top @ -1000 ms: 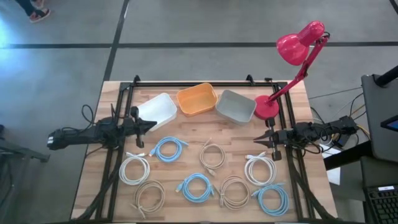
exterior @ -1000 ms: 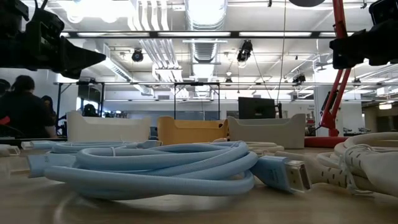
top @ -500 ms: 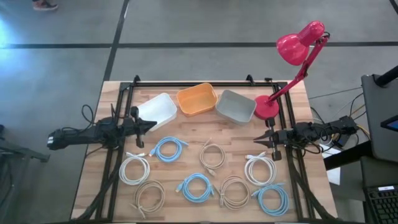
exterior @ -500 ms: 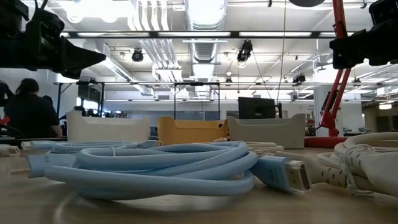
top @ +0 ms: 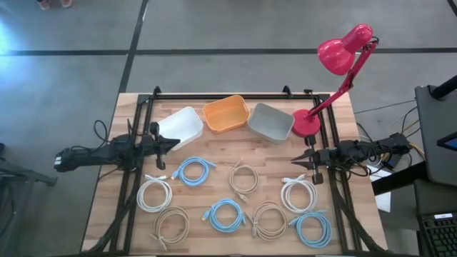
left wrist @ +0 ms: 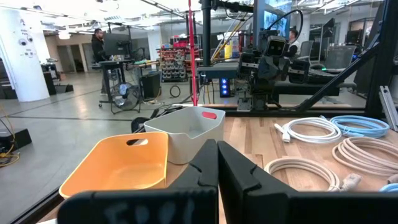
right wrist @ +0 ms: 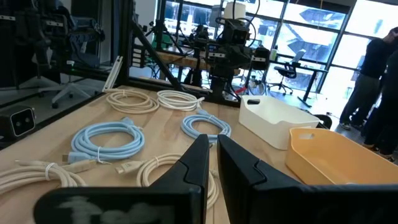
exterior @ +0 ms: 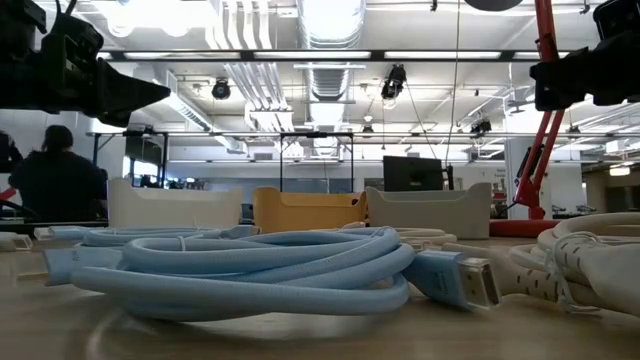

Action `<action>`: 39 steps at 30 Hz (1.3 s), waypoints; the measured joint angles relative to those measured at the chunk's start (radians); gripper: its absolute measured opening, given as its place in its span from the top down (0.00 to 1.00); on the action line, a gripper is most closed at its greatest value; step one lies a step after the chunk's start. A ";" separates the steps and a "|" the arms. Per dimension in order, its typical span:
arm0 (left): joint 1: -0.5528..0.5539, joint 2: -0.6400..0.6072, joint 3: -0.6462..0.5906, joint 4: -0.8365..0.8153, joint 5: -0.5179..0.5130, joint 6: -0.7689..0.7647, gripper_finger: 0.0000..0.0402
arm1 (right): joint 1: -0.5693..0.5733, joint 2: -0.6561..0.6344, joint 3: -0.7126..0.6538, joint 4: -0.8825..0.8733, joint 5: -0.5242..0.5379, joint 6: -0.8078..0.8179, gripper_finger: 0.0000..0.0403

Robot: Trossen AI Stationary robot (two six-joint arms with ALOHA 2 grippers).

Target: Pick & Place USB Port

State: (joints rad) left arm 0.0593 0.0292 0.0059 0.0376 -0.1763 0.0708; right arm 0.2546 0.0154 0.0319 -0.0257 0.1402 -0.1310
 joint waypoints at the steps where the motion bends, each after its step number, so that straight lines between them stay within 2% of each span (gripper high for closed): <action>1: 0.000 0.000 0.000 0.000 0.000 0.000 1.00 | 0.000 0.000 0.000 0.000 0.000 0.000 0.93; 30: 0.000 0.000 0.000 0.000 0.000 0.000 1.00 | 0.000 0.000 0.000 0.000 0.000 -0.001 0.93; 39: 0.000 0.000 0.000 0.001 0.000 0.000 1.00 | 0.000 0.000 0.000 0.005 0.000 -0.097 0.93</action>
State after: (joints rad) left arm 0.0595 0.0288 0.0059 0.0388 -0.1764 0.0708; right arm 0.2543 0.0156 0.0319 -0.0212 0.1401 -0.2285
